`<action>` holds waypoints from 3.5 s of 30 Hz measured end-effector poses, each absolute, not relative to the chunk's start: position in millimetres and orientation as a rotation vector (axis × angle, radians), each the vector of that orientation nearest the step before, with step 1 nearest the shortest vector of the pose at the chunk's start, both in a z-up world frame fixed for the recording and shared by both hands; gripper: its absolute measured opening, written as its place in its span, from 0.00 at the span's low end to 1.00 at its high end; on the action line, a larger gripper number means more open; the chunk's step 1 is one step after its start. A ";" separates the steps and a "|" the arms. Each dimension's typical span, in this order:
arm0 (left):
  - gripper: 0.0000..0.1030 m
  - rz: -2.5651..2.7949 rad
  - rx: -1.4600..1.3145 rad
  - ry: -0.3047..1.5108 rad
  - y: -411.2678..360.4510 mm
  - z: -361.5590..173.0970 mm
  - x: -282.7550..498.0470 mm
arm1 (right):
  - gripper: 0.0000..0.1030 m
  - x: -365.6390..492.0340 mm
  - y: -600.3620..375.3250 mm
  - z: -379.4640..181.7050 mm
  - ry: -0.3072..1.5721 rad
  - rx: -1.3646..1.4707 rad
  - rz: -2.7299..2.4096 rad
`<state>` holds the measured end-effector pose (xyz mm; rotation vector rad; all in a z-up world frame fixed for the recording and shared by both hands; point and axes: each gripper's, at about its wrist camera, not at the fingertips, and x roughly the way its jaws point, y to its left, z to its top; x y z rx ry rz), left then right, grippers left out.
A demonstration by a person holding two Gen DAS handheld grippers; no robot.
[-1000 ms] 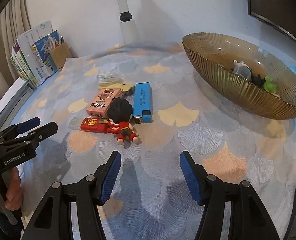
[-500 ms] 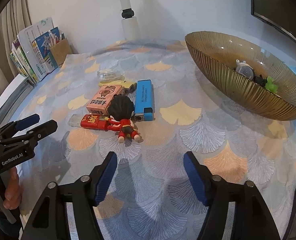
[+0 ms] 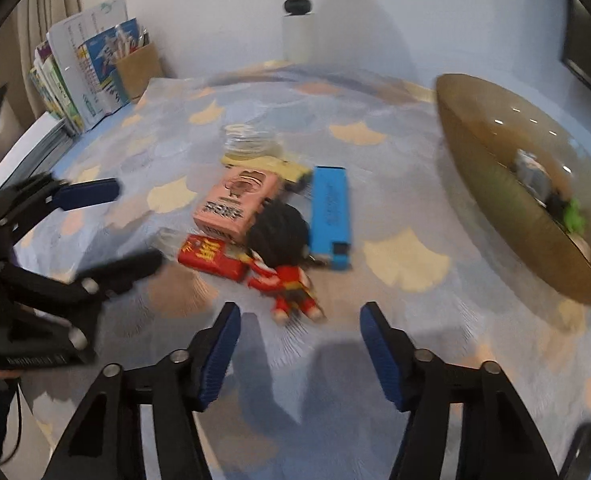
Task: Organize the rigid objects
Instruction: 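Grasp the red lighter with the left gripper while the right grasps the doll figure, then carry the red lighter and doll over the amber bowl and release both, then move both open grippers back toward the pink box and blue lighter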
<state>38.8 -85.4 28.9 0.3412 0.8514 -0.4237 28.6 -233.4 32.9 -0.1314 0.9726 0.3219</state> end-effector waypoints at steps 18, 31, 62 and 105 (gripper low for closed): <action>0.27 -0.570 0.342 0.875 -109.1 14.0 40.5 | 0.33 4.2 -246.2 31.0 0.928 -0.119 0.366; 0.21 -0.482 0.092 0.948 -79.1 14.0 -13.6 | 0.33 -54.5 -279.9 36.6 0.950 -0.115 0.315; 0.19 -0.478 0.222 0.673 -160.6 119.9 15.1 | 0.37 -30.2 -345.5 148.3 0.710 -0.170 0.190; 0.75 -0.160 0.089 0.661 -53.6 98.7 14.1 | 0.58 -10.2 -255.3 115.9 0.798 -0.072 0.319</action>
